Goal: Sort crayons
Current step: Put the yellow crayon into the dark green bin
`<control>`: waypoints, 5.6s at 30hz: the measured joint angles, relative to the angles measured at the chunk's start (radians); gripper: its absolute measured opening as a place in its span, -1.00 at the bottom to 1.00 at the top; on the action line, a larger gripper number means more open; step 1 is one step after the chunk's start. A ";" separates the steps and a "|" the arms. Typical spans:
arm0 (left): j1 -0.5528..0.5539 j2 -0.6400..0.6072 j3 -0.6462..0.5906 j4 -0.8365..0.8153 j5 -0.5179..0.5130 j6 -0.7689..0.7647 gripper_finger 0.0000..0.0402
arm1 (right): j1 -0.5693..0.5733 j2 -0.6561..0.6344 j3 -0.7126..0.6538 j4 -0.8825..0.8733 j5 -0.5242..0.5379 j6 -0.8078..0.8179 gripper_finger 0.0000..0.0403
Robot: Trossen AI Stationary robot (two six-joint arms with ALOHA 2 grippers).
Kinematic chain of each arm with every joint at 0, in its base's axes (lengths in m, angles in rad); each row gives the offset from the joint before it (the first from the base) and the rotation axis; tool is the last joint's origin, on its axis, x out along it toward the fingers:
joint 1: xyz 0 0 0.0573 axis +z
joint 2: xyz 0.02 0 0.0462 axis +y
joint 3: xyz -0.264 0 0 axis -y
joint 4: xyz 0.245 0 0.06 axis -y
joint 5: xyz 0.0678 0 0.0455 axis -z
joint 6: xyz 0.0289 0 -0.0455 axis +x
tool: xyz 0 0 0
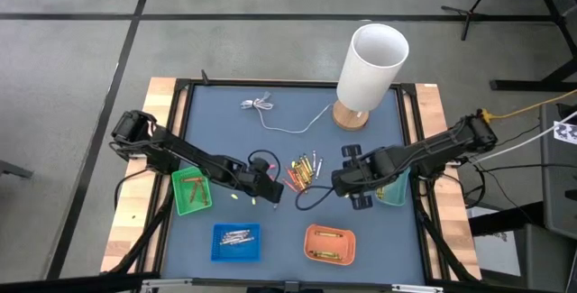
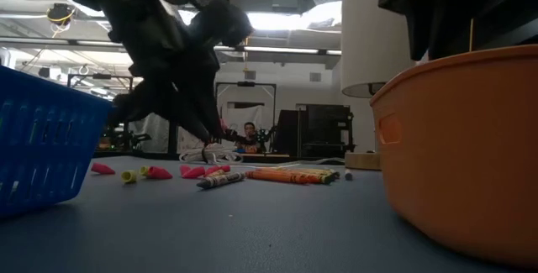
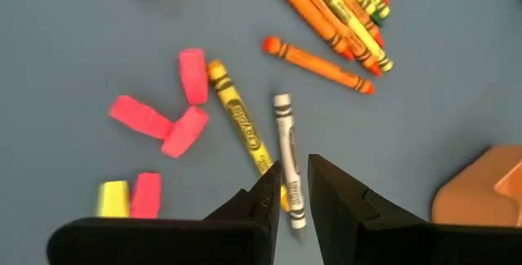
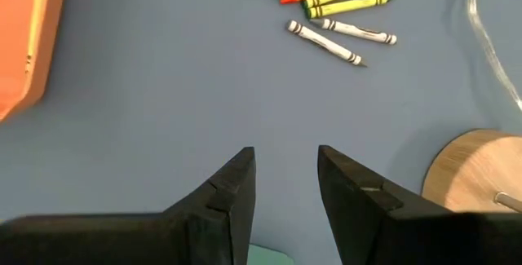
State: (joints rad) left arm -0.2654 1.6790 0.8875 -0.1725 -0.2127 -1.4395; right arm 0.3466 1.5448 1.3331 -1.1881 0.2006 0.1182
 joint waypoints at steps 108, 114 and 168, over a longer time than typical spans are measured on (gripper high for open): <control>0.085 0.153 -0.002 0.125 0.057 0.034 -0.65 | 0.000 -0.044 -0.003 -0.014 0.018 0.007 -0.35; 0.086 0.153 -0.002 0.130 0.053 0.033 -0.65 | 0.000 -0.044 -0.003 -0.014 0.018 0.007 -0.35; 0.177 0.154 0.001 0.148 0.095 0.064 -0.44 | 0.000 -0.044 -0.003 -0.014 0.016 0.007 -0.35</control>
State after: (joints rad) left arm -0.0884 1.8328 0.8883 -0.0250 -0.1182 -1.3756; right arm 0.3466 1.5013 1.3296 -1.2026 0.2169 0.1251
